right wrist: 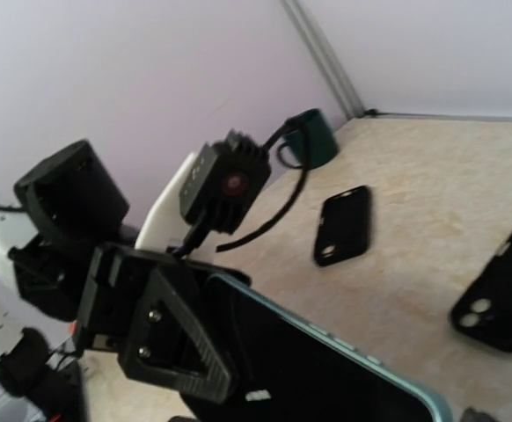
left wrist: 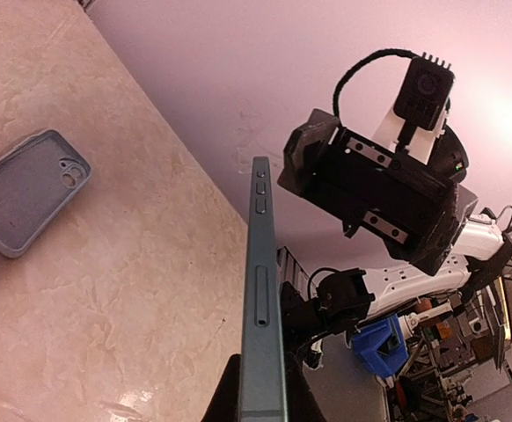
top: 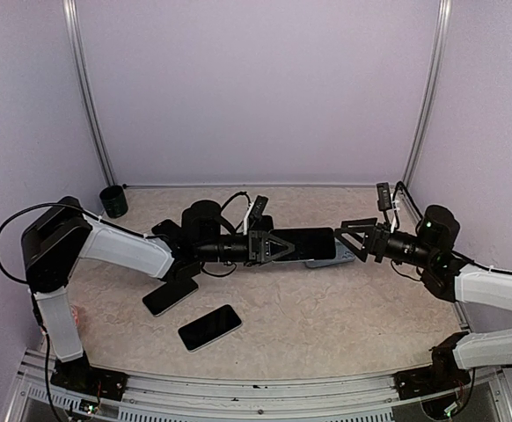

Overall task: Put the phone into the phone case
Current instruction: Pass from the right arm to the left, then move the phone case to the center of the board.

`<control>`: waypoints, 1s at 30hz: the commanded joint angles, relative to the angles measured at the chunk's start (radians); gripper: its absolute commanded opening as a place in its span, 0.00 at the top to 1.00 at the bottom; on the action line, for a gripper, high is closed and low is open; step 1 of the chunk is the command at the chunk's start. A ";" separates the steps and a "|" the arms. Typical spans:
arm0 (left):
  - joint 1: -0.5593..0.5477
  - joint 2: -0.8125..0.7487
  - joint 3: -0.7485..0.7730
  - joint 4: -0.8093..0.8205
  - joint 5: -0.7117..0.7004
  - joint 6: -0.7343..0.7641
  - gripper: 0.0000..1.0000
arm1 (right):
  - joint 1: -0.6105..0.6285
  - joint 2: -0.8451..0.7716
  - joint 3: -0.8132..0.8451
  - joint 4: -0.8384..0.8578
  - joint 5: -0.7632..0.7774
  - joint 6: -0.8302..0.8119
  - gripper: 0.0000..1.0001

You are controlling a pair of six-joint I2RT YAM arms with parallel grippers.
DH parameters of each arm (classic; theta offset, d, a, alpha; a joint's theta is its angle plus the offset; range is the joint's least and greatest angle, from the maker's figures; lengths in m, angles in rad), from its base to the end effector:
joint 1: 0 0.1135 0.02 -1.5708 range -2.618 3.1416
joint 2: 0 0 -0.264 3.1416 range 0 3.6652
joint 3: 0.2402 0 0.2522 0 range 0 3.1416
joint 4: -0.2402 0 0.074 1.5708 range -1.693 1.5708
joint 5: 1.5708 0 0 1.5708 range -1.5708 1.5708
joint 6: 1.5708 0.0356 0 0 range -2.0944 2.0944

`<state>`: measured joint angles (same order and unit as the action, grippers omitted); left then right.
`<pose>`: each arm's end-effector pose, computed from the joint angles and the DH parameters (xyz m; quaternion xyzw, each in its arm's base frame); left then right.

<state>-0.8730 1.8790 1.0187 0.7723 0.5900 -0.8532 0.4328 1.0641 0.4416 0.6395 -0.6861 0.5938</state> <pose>0.2473 -0.3258 0.2094 0.2033 0.7037 -0.6304 0.2571 0.1970 0.1159 0.2520 -0.1860 0.6774 0.5352 0.4692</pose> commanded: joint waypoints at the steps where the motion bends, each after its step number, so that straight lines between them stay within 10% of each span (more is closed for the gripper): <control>1: 0.021 -0.034 0.053 -0.073 -0.034 0.014 1.00 | -0.043 0.016 0.053 -0.080 0.059 -0.011 0.00; 30: 0.085 0.106 0.169 -0.182 -0.054 -0.126 1.00 | -0.265 0.555 0.510 -0.522 0.215 -0.106 0.03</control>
<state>-0.7872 1.9930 1.1561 0.5438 0.5339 -0.9768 0.1978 1.5318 0.8818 0.2012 -0.4519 0.5194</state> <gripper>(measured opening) 0.071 0.981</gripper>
